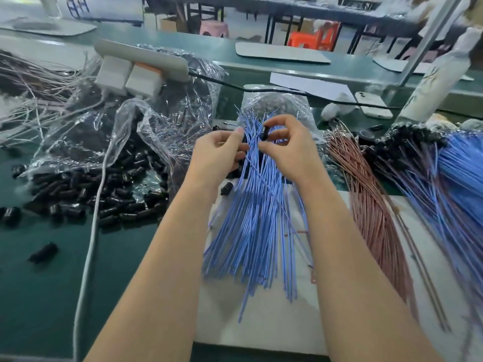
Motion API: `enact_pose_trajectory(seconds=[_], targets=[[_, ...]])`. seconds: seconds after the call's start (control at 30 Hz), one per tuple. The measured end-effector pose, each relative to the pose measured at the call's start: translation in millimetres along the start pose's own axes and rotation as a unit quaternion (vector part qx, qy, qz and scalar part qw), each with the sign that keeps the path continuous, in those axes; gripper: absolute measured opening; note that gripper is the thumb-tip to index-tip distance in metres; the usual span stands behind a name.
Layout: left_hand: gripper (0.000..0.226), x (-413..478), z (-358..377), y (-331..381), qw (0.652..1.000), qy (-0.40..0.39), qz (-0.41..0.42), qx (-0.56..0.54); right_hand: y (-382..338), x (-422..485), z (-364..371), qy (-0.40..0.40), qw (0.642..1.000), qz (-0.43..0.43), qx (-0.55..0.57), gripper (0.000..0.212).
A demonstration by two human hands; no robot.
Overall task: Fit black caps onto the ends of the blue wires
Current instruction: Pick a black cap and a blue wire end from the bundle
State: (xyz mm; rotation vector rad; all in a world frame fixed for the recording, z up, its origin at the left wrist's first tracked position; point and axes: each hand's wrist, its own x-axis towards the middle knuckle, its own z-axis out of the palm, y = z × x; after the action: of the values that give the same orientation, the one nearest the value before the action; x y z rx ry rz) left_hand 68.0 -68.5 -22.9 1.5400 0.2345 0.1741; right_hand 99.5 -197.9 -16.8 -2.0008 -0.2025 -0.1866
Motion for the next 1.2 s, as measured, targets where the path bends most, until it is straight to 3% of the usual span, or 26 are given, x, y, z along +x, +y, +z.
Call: enact_pose_trajectory(seconds=[0.1,0.2,0.27,0.37,0.47,0.6,0.7,0.8,0.97,1.2], targets=[[0.012,-5.3,9.4,3.8,0.996,-0.071,0.024,0.043,-7.4,-12.7,-8.2,-0.051,0.997,-0.06,-0.025,0.029],[0.011,-8.1,10.6,5.6,0.998,-0.032,0.043,0.045,-6.0,-18.9,-13.8,-0.054,0.995,-0.038,-0.079,0.038],[0.009,-7.0,2.7,4.7,0.997,0.023,0.042,0.055,-1.5,-21.1,-19.8,-0.097,0.975,0.031,-0.196,0.041],[0.019,-5.9,-17.6,6.1,0.959,0.04,0.035,0.279,4.4,-25.5,-18.8,-0.198,0.918,0.11,-0.325,0.043],[0.031,-13.4,-24.5,11.1,0.901,-0.064,-0.044,0.428,5.1,-25.2,-13.3,-0.208,0.915,0.107,-0.328,0.034],[0.031,-19.4,-25.5,18.5,0.89,-0.099,-0.069,0.44,7.1,-23.0,-18.2,-0.172,0.937,0.118,-0.28,0.027],[0.032,-23.1,-29.0,23.1,0.879,-0.131,-0.083,0.451,7.8,-21.3,-27.2,-0.094,0.973,0.145,-0.154,0.019],[0.03,-30.0,-20.6,15.5,0.861,-0.178,-0.093,0.467,8.8,-20.9,-29.3,-0.083,0.971,0.171,-0.148,0.025],[0.034,-22.9,2.6,2.5,0.89,-0.186,-0.043,0.415,9.3,-24.9,-25.6,-0.09,0.953,0.164,-0.24,0.021],[0.014,-8.3,32.7,1.7,0.94,-0.157,-0.011,0.304,7.8,-21.1,-23.3,-0.093,0.945,0.148,-0.277,0.035]])
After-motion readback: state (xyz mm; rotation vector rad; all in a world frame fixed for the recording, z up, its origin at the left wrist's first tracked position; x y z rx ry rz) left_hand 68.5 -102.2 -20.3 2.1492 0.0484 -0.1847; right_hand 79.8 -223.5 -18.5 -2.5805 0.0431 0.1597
